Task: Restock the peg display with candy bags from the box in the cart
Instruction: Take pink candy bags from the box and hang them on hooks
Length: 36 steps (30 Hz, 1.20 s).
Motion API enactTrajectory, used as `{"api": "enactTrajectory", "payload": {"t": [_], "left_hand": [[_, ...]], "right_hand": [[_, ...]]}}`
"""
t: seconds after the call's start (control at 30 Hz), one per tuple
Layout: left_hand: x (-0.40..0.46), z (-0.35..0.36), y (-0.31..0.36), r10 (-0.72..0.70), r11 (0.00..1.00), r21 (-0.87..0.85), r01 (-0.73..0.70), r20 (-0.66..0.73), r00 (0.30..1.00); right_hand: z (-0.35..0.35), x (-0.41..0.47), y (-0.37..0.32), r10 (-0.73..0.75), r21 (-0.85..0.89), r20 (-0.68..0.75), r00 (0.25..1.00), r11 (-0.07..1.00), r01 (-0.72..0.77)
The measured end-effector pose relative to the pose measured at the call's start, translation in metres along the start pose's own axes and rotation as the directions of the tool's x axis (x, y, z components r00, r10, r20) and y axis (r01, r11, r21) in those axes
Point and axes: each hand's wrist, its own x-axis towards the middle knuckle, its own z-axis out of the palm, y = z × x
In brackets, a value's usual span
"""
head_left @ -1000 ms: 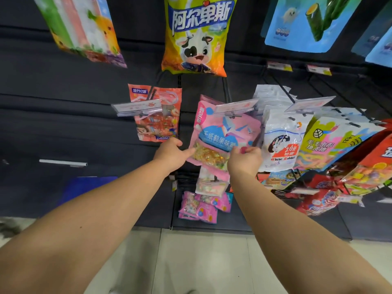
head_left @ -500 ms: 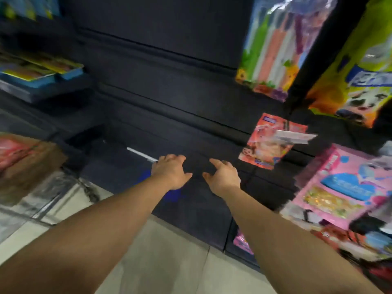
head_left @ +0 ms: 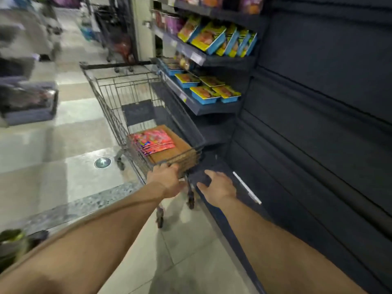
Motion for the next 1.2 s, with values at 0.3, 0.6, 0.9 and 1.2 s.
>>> {"api": "enactTrajectory", "payload": {"t": [0.3,0.6,0.9,1.2], "left_hand": [[0.092,-0.026,-0.100,-0.188,0.982,-0.044,0.185,-0.083,0.979],[0.243,-0.070,-0.109,-0.218,0.975,-0.071,0.213,-0.086,0.972],[0.355,-0.068,-0.154,-0.249,0.968,-0.018,0.250,0.051,0.967],[0.525,-0.033,-0.240,-0.094,0.992,0.104,0.065,0.298,0.950]], "right_hand": [[0.033,0.124,-0.086,-0.138,0.035,0.098,0.986,0.990,0.135],[-0.005,0.288,-0.123,-0.162,0.010,0.114,0.980,0.987,0.162],[0.003,0.396,-0.142,-0.111,0.076,0.194,0.975,0.992,0.098],[0.068,0.513,-0.168,0.228,0.110,0.195,0.954,0.961,-0.252]]}}
